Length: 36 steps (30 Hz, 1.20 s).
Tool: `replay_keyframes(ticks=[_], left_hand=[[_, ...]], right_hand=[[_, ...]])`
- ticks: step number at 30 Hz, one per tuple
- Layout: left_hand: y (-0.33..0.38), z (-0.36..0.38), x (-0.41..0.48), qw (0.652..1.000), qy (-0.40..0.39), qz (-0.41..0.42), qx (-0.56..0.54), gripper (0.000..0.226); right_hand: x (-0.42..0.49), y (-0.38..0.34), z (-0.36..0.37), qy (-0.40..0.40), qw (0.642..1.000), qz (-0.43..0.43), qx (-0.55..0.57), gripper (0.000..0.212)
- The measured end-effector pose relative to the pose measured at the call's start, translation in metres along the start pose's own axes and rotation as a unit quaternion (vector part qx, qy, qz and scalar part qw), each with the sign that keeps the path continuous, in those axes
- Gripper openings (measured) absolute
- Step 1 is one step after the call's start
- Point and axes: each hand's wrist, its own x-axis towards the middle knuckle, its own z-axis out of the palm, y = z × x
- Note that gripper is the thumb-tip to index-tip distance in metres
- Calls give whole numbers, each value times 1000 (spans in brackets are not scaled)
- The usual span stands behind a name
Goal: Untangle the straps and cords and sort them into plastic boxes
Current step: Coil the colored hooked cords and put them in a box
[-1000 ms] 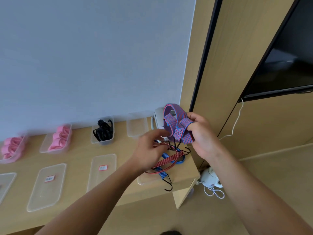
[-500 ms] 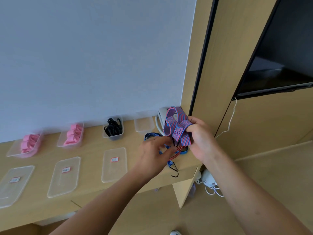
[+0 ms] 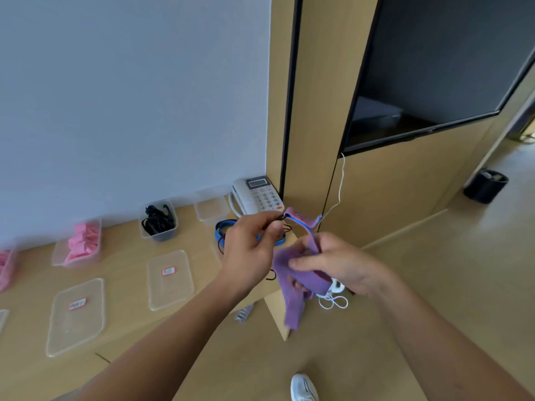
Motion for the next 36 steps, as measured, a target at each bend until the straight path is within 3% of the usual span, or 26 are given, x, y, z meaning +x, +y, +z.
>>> replay_keyframes(ticks=[2, 5, 7, 12, 16, 18, 20, 22, 24, 27, 30, 36], left_hand=[[4, 0, 5, 997, 12, 43, 56, 35], [11, -5, 15, 988, 49, 94, 113, 30], [15, -9, 21, 981, 70, 109, 143, 25], [14, -19, 32, 978, 77, 134, 138, 22], [11, -25, 33, 994, 81, 14, 68, 25], [13, -26, 32, 989, 75, -114, -59, 22], [15, -27, 27, 967, 54, -184, -166, 35], [17, -28, 21, 966, 23, -193, -170, 41], [18, -27, 17, 973, 14, -174, -151, 30], [17, -27, 17, 971, 31, -186, -147, 23], [15, -23, 15, 962, 42, -224, -148, 23], [13, -14, 17, 946, 73, -241, -206, 16]], right_hand=[[-6, -2, 1, -42, 998, -33, -24, 10], [-2, -10, -4, -10, 992, -119, 51, 38], [4, -20, -6, -53, 981, -145, 121, 47], [34, -39, -6, -45, 969, -136, 202, 29], [51, -49, -6, -65, 968, -137, 200, 17], [60, -47, -4, -52, 972, -142, 179, 8], [70, -44, 0, -31, 978, -142, 150, 5], [78, -43, 5, -23, 978, -143, 151, 7], [84, -45, 6, -30, 977, -154, 148, 6], [90, -48, 6, -40, 979, -167, 114, 10], [98, -48, 3, 31, 980, -181, 71, 9], [105, -41, -1, 42, 966, -233, 105, 12]])
